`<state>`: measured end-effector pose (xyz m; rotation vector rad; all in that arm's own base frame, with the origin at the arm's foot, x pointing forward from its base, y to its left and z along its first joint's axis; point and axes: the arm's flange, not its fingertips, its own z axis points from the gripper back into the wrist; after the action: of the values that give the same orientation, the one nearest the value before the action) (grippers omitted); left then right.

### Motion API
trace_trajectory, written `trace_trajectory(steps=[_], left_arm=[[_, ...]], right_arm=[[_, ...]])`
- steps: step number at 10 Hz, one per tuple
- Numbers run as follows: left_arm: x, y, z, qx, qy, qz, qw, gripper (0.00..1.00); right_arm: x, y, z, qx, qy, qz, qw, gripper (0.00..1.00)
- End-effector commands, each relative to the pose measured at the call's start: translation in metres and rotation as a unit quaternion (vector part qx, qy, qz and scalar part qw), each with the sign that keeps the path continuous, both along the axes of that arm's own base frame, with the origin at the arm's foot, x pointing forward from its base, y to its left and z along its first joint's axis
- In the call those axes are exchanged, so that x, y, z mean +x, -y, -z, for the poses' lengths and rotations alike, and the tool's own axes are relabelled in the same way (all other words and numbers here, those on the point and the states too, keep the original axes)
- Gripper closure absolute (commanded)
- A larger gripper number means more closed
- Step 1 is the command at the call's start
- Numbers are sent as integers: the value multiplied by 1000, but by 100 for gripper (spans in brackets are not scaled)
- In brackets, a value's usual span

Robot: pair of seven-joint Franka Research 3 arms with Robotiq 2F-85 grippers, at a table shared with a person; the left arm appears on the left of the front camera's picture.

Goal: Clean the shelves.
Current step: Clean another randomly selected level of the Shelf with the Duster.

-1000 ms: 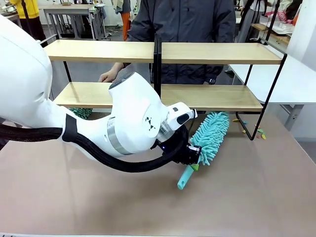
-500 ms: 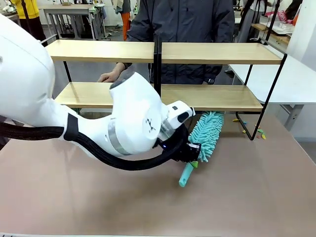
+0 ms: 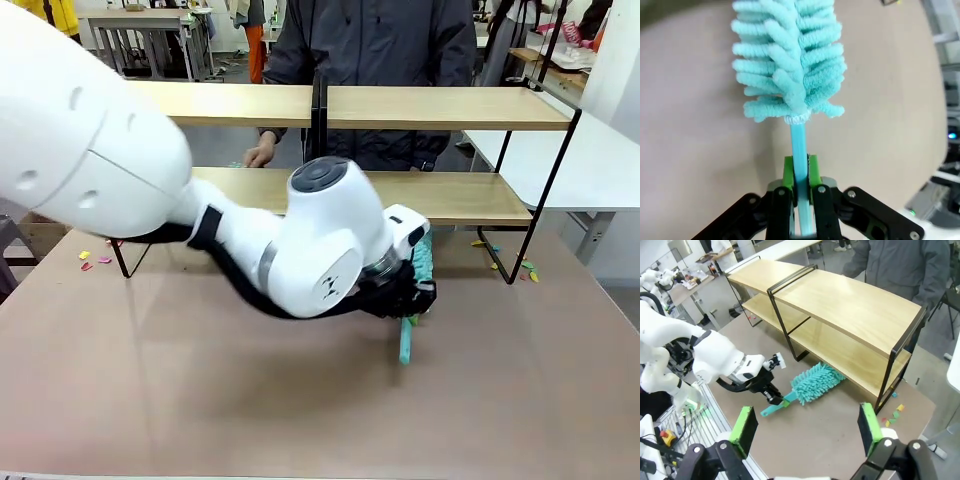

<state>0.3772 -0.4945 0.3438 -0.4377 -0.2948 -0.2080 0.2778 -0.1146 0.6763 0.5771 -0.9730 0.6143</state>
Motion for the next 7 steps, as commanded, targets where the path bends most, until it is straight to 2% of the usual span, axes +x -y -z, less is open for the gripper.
trace_trajectory(steps=[1, 3, 7], left_arm=[[22, 64, -13, 15, -15, -21, 1000, 87], [45, 90, -14, 20, -40, -4, 999, 87], [54, 120, -7, 36, -51, 13, 998, 87]], right_arm=[[-1, 0, -2, 0, 0, -2, 1000, 0], [-1, 0, -2, 0, 0, -2, 1000, 0], [-1, 0, -2, 0, 0, -2, 1000, 0]])
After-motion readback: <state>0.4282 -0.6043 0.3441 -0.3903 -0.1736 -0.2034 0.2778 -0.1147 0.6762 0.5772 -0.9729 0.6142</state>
